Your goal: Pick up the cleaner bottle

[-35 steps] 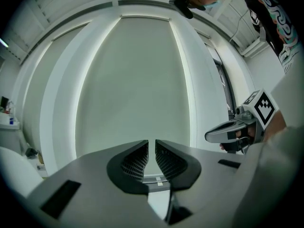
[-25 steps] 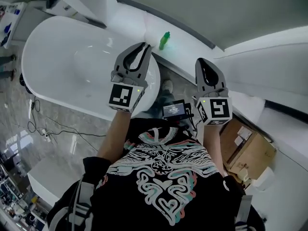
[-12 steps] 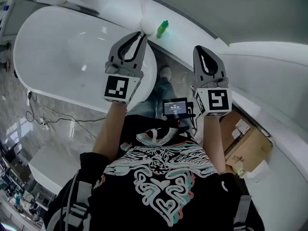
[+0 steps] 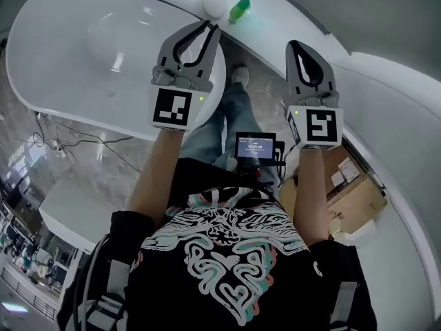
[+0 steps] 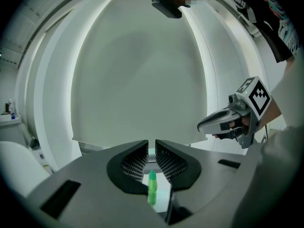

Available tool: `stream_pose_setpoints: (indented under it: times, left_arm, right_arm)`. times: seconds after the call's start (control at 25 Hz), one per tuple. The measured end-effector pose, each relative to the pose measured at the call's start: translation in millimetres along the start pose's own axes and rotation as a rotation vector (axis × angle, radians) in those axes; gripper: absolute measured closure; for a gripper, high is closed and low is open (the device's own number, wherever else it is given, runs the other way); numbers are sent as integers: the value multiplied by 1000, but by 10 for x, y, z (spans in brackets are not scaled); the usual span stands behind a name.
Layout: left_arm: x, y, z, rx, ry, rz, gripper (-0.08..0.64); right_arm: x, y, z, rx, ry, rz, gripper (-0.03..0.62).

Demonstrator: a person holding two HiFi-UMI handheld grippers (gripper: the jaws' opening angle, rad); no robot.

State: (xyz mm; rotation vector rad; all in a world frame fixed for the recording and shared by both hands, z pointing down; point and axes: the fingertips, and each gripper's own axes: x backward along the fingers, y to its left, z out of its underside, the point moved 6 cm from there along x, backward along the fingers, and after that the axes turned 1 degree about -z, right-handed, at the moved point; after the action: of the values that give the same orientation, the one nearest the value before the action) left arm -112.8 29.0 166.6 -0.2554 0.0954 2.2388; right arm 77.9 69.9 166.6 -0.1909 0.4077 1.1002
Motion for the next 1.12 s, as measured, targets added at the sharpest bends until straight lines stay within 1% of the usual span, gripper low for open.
stream_pose_setpoints:
  times: [0.08,0.24,0.4,0.6,0.76,0.88,0.96,1.12]
  left_arm:
    - [-42,-47,113,-24,20,7,503]
    - [-151,-53,333,-12,26,-5,503]
    - [-212,-47,549,-39,54,0,503]
    - [-240,-58,813,-16,88,0,503]
    - [-301,-41,991,-21,108,6,503]
    - [-343,-37,1142,-10,118,7,503]
    - [-367,-50,1228,-16,128,12,503]
    - [-427,-84,1384,-18,151,17,502]
  right_arm:
    - [-62,-23,95,10,3,-10,563]
    - [-234,-61,270,35,17,-32,563]
    - [-388,-78,447,37,30,-45,563]
    - [-522,-60,659,38,55,-63,563]
    - [-668,-81,788,49,61,-77,563]
    - [-762,-98,881,56,46,-88,563]
    - [-798,-111,938,57,30,-93,563]
    - [-894,-154,1088,55,37,-102,563]
